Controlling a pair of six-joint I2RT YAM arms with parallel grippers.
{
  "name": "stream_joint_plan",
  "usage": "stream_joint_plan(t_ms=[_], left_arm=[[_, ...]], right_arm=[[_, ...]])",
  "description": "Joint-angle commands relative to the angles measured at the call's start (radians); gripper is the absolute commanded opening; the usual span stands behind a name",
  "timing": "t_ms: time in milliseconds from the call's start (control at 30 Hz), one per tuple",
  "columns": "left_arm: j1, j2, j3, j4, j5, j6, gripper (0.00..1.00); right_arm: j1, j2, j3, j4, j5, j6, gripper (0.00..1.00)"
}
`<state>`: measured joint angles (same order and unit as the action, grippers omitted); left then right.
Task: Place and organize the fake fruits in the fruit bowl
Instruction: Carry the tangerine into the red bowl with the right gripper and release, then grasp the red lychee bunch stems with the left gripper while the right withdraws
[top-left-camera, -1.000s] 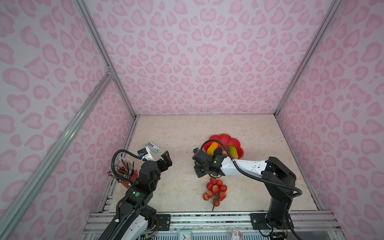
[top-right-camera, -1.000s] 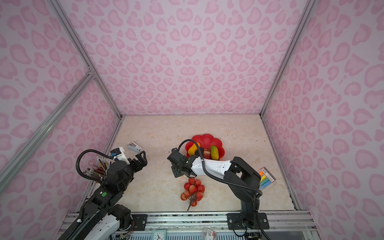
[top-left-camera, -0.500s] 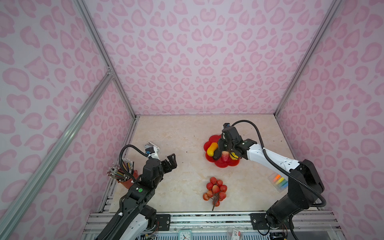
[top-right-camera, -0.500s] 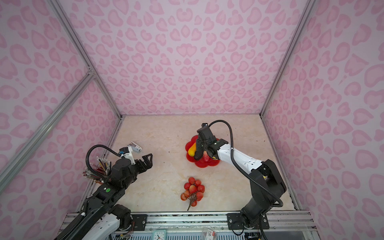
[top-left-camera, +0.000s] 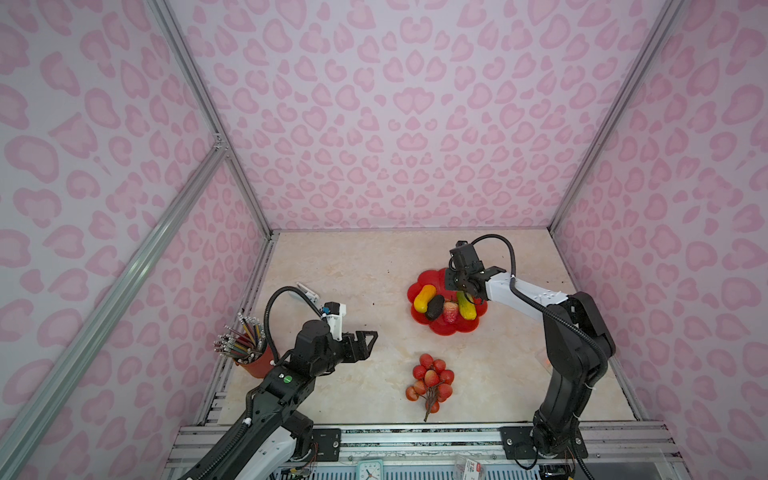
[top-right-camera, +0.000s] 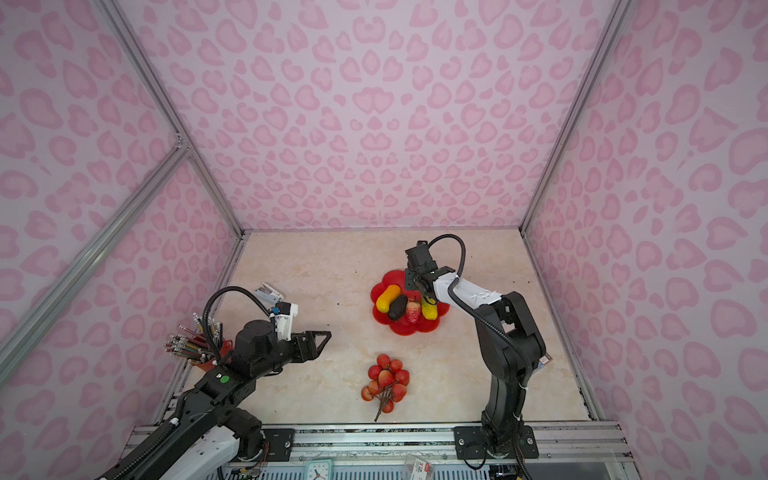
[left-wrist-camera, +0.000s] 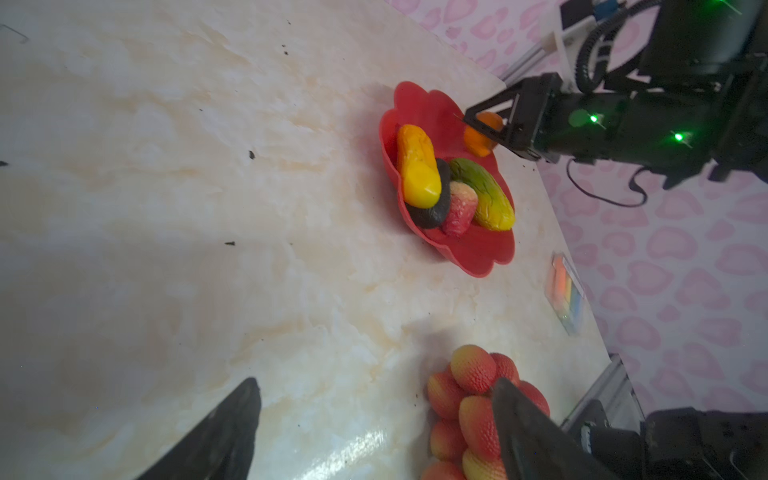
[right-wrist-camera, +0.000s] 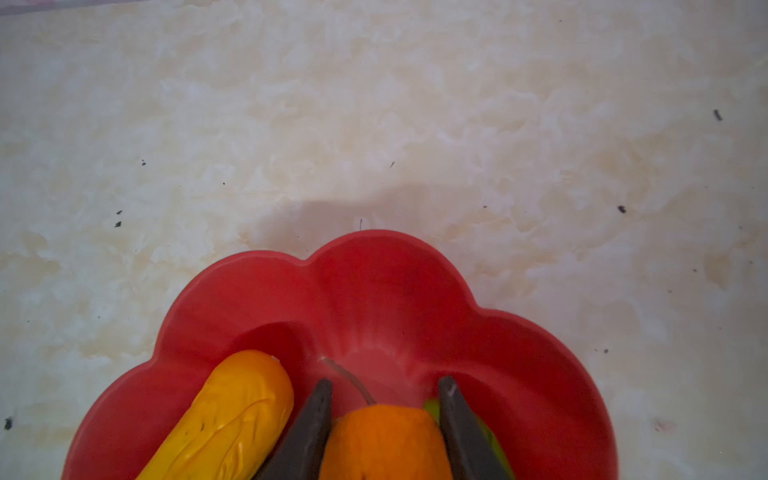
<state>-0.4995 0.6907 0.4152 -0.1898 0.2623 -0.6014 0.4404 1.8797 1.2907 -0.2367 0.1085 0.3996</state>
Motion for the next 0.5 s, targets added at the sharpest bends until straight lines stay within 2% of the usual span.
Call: stream_joint_plan(t_ms=[0, 133, 233, 467], left_arm=[[-0.062, 0.002, 0.004, -0.029, 0.048, 0.009, 0.88], [-0.143, 0.014, 0.000, -0.047, 0.049, -0.002, 0.87], [-0.184, 0.034, 0.012, -0.067, 0.058, 0.009, 0.86], [-0.281, 0.120, 0.069, -0.089, 0.060, 0.055, 0.84]], right_arm=[[-0.006, 0.047, 0.035, -0.003, 0.021, -0.013, 0.36], [-0.005, 0.080, 0.055, -0.009, 0.025, -0.002, 0.48], [-0.005, 0.080, 0.058, -0.012, 0.021, 0.007, 0.61], [-0.004, -0.007, 0.022, 0.006, 0.020, 0.033, 0.66]])
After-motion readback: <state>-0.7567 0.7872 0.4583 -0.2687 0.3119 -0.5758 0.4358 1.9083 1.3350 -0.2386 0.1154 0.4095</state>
